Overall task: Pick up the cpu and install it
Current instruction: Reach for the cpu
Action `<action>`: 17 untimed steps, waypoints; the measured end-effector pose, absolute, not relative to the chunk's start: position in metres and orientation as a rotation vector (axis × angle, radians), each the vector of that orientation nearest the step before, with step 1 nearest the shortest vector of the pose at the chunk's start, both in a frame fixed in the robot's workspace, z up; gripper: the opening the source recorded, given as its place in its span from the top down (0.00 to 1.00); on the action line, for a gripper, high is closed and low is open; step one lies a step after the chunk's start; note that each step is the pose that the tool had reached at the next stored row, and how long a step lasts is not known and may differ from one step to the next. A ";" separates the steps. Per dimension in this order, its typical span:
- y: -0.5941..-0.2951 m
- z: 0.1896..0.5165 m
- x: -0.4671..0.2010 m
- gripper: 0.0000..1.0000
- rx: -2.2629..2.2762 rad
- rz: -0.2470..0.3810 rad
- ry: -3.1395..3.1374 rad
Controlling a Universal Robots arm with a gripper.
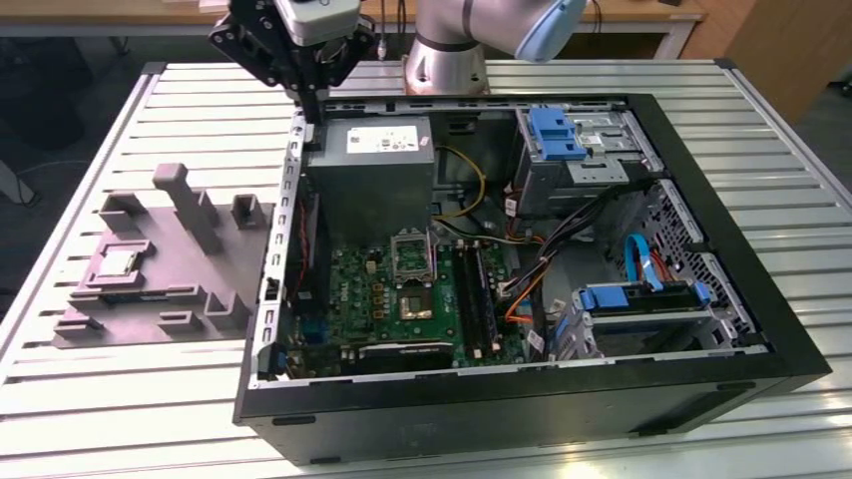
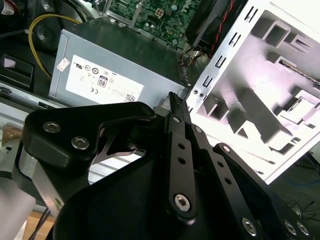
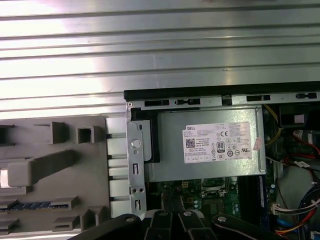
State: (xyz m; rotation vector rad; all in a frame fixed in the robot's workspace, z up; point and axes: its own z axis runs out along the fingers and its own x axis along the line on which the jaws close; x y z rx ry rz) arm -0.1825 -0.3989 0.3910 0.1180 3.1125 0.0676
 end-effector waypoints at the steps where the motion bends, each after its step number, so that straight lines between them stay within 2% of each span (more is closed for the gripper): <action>1: -0.399 0.391 -0.183 0.89 0.118 0.068 3.112; 17: -0.399 0.391 -0.187 0.89 0.118 0.068 3.113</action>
